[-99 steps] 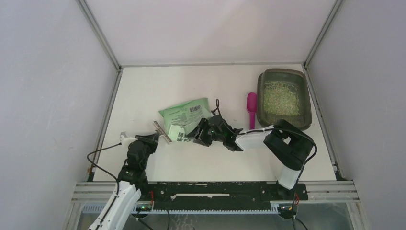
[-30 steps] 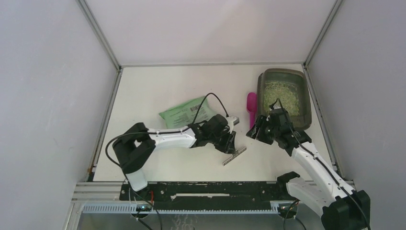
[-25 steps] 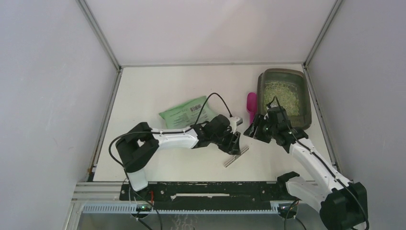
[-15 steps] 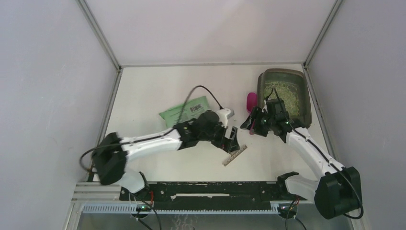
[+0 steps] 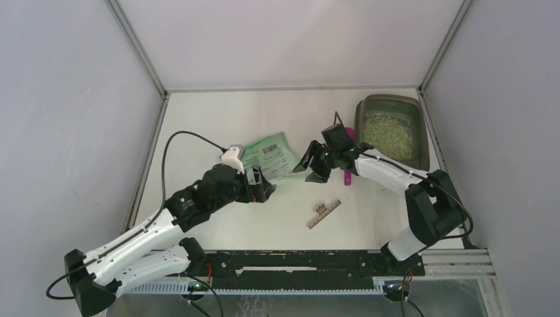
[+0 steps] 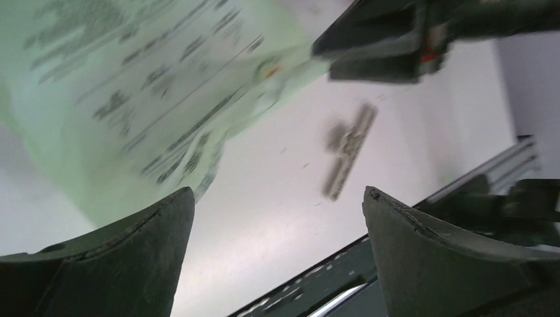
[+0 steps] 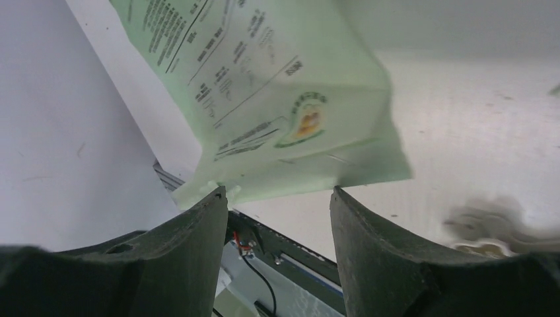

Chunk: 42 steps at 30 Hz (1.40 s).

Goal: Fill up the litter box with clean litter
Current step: Place the clamp at the center of the board, then close the cat litter bag at the center of the board.

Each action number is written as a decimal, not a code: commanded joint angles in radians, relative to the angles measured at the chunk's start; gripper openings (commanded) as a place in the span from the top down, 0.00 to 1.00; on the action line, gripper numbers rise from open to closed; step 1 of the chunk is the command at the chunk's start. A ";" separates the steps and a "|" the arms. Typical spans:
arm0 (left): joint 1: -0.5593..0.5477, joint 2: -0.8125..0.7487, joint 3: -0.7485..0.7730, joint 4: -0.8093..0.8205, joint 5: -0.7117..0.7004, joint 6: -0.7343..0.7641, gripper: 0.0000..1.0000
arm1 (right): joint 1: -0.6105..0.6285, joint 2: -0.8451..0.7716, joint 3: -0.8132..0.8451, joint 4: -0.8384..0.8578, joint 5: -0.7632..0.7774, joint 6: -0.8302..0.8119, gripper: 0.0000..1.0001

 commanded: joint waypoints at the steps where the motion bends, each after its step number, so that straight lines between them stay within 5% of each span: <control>1: 0.006 -0.044 -0.059 -0.080 -0.077 -0.067 0.00 | 0.065 0.060 0.098 0.031 0.088 0.149 0.34; 13: 0.011 -0.268 -0.131 -0.193 -0.194 -0.106 0.00 | 0.178 0.259 0.245 -0.058 0.135 0.170 0.34; 22: 0.013 -0.138 -0.210 -0.098 -0.166 -0.121 0.00 | 0.255 0.088 0.241 -0.106 0.394 -0.040 0.35; 29: 0.070 -0.144 -0.274 -0.043 -0.222 -0.162 0.00 | 0.179 0.125 0.231 -0.144 0.255 -0.038 0.34; 42: 0.160 -0.169 -0.218 -0.095 -0.202 -0.115 0.00 | 0.159 0.184 0.162 -0.052 0.088 0.212 0.33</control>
